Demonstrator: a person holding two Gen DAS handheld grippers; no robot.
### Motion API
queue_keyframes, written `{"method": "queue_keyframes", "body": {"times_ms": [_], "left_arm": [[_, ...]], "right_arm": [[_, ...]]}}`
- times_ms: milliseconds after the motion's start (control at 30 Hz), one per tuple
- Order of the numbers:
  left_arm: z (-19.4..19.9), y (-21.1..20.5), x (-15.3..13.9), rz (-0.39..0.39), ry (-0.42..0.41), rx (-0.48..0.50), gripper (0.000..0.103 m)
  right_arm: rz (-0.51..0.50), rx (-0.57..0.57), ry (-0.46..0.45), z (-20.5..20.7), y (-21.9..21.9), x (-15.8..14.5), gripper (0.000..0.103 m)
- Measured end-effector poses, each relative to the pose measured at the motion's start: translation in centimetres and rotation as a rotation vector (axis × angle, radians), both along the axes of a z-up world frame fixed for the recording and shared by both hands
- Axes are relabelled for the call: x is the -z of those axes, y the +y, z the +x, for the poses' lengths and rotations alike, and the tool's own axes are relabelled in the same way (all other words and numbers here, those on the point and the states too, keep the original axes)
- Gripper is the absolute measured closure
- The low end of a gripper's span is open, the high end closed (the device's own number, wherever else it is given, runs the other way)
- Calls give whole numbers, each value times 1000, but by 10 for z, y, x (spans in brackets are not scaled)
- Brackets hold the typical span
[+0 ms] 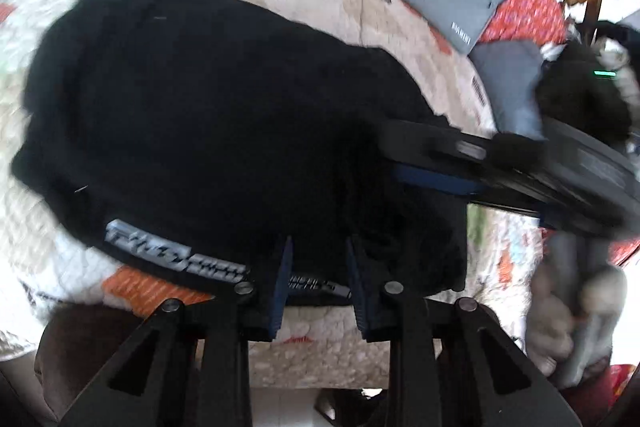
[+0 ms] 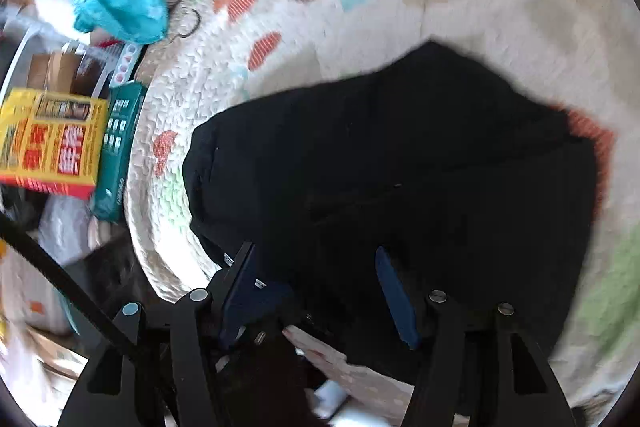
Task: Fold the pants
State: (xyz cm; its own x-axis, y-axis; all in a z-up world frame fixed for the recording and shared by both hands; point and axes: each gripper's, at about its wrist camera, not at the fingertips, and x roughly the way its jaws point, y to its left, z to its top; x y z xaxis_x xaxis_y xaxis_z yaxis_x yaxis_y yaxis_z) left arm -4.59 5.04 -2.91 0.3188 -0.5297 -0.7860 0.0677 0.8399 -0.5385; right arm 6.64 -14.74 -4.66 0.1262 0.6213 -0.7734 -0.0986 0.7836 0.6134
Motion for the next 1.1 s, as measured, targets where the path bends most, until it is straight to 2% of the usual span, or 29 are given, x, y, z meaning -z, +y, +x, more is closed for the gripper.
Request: {"method": "queue_keyframes", "body": {"times_ms": [67,133,167,267,367,467,533,633,667,733,800,833,967,1033,1100], "left_arm": [[-8,15,-4,-18,-12,-36,77],[-16,30,-7,-40,-13,-70,77],[-20,37,-7,-53,-10,-86,76],[-30,55,-5,-66,-6,-123,75],[-35,65,-1,-79,0,-150,73],[-37,65,0,-90,0,-159,73],[-40,64,-1,-93,-4,-157,73],[-41,59,-3,-92,-12,-159,70],[-43,61,-4,-92,-15,-165,69],[-46,67,-6,-98,-18,-186,66],[-50,75,-7,-104,-19,-206,65],[-52,80,-8,-105,-21,-218,65],[-61,94,-10,-108,-27,-249,60],[-61,93,-8,-113,-18,-258,59],[-60,89,-6,-122,-12,-250,59]], "right_arm": [[90,49,57,12,0,16,36],[263,105,105,21,-7,27,36],[350,145,114,24,-14,30,36],[443,199,69,21,-34,23,36],[382,176,14,7,-43,6,36],[343,131,4,-10,-40,2,36],[345,125,25,-17,-41,8,36],[343,177,96,-12,-35,36,36],[359,201,126,-9,-38,46,36],[459,266,200,-2,-38,65,36],[472,269,219,1,-41,60,36],[470,256,196,1,-41,52,34],[380,195,6,-12,-67,1,34],[370,212,-13,-23,-87,-7,31],[403,234,18,-30,-96,3,28]]}}
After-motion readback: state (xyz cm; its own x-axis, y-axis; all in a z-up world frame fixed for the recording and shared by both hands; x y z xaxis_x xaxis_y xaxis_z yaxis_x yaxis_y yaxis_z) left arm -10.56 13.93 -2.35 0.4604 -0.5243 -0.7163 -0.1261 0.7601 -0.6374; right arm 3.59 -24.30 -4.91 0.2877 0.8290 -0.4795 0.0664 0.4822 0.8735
